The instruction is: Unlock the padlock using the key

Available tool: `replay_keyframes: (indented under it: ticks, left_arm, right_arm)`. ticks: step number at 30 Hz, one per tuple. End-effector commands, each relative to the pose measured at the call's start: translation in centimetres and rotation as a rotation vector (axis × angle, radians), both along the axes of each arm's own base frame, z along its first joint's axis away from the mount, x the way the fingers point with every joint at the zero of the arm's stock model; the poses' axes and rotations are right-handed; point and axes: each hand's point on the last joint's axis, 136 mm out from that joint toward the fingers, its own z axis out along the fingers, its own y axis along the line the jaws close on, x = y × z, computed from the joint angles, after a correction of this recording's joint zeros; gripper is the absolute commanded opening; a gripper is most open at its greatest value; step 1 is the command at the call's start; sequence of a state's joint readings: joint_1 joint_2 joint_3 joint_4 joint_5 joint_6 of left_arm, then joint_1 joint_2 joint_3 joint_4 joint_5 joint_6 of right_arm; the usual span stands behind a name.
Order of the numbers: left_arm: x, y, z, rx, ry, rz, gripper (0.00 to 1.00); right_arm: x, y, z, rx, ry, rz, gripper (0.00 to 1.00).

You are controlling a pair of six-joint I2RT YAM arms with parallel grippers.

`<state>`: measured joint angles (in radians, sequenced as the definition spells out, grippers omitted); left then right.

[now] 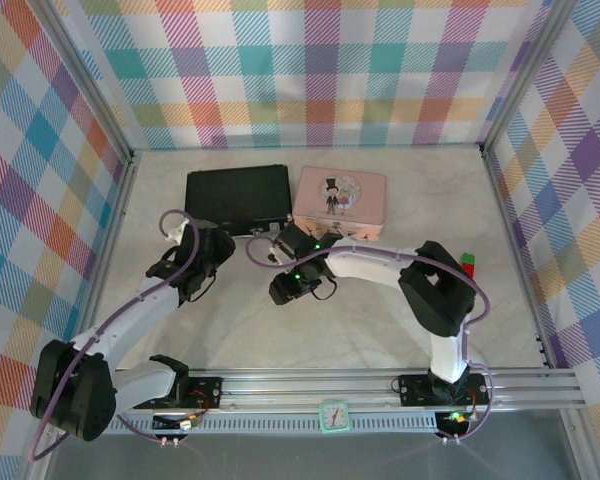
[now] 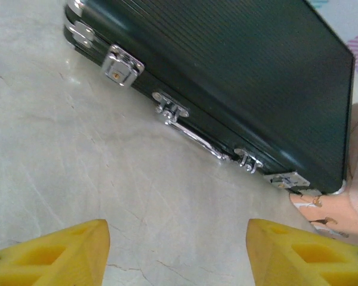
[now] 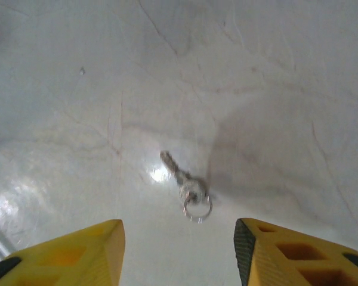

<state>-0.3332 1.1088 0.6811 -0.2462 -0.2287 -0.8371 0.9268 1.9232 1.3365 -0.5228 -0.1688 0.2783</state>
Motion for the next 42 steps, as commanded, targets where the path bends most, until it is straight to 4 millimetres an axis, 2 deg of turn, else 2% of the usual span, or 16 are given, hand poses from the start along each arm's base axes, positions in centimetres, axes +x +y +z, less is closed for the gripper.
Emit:
replay_keyframes:
  ticks: [1,7,14,19,25,28,32,35,39,42]
  left_arm:
    - [-0.6,1.0,-0.2,-0.038,-0.011,0.002,0.62]
    - [-1.4,1.8,-1.1,-0.071,0.0,0.032,0.62]
    - [-1.0,1.9,-1.4,-0.104,-0.002,0.05,0.62]
    - [-0.8,1.4,-1.6,-0.131,0.001,0.04,0.62]
    - [-0.6,0.7,-1.6,-0.169,-0.013,0.013,0.62]
    - [-0.3,-0.4,-1.2,-0.228,-0.042,-0.024,0.62]
    - [0.2,-2.1,-0.9,-0.314,-0.071,-0.064,0.63]
    - [0.8,-4.2,-0.3,-0.375,-0.091,-0.104,0.63]
    - [1.4,-8.2,0.5,-0.445,-0.119,-0.178,0.65]
    - [1.9,-11.7,1.6,-0.497,-0.174,-0.255,0.65]
  right_arm:
    - [-0.3,-0.1,-1.5,-0.11,-0.032,0.081,0.5]
    - [-1.1,0.7,-2.5,-0.172,-0.049,0.134,0.48]
    - [-2.5,-1.1,-4.0,-0.297,-0.081,0.15,0.46]
    - [-2.5,-2.2,-4.4,-0.331,-0.096,0.128,0.35]
    - [-1.4,-1.3,-4.0,-0.299,-0.145,0.099,0.08]
    - [-0.7,-0.9,-2.6,-0.247,-0.185,0.078,0.0]
    - [-0.3,-0.8,0.2,-0.129,-0.185,0.052,0.0]
    - [0.5,-1.3,2.2,-0.063,-0.168,0.006,0.0]
    - [1.9,-2.5,4.2,0.01,-0.112,-0.106,0.0]
    - [3.0,-3.7,4.8,0.024,-0.061,-0.219,0.0]
